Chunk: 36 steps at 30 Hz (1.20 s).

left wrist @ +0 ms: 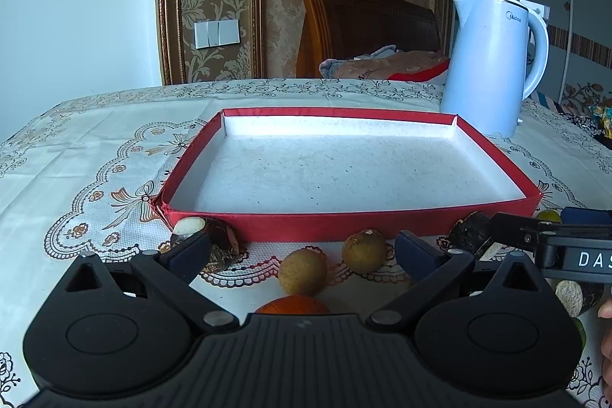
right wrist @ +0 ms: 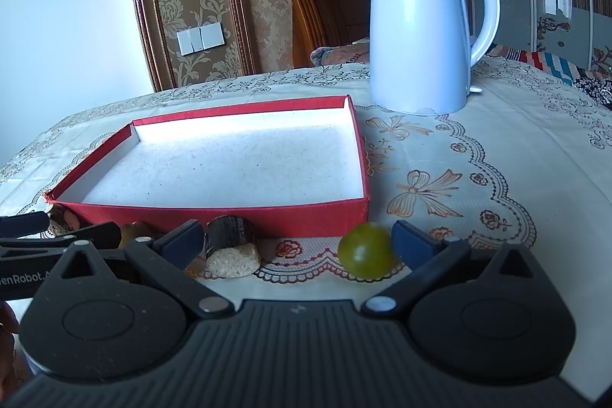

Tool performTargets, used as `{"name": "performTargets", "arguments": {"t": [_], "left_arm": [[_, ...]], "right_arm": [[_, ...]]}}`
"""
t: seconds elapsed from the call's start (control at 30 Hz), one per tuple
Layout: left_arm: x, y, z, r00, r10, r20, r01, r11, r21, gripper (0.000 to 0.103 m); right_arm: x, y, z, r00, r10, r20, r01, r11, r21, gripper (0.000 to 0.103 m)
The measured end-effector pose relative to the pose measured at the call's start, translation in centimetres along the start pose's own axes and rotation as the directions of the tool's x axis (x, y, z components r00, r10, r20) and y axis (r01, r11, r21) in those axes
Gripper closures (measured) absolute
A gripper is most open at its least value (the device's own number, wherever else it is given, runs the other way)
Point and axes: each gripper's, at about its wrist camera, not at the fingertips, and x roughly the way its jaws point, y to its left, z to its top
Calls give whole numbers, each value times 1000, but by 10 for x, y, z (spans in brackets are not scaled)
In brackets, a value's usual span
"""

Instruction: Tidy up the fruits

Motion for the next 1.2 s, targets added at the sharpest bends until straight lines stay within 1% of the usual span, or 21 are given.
{"name": "performTargets", "arguments": {"t": [0.17,0.47,0.73,0.83,0.93,1.0,1.07,1.2], "left_arm": [[-1,-1,-1,1000,0,1,0,1000,4,0],[1,-2,-2,1000,-6,-20,7,1000,14,0],[4,2,-1,999,-3,-32,3,1000,-7,0],[4,5,-1,1000,0,-31,0,1000,-20,0],[3,7,0,1000,-4,-29,3,1000,-26,0],[3,7,0,1000,-5,-26,5,1000,-25,0],[2,7,1,1000,-7,-22,6,1000,-22,0],[2,5,1,1000,-7,-27,6,1000,-16,0]], "right_arm": [[1,1,0,1000,-5,-4,5,1000,-3,0],[0,1,0,1000,-7,-6,7,1000,-4,0],[-3,-4,-1,1000,1,-8,-1,1000,8,0],[-14,-17,-2,1000,3,0,-3,1000,29,0],[-29,-31,-8,1000,-12,14,12,1000,26,0],[-37,-42,-12,1000,-14,6,14,999,45,0],[-45,-52,-16,1000,1,-11,-1,998,69,0],[-60,-57,-26,1000,-13,-15,13,999,38,0]]}}
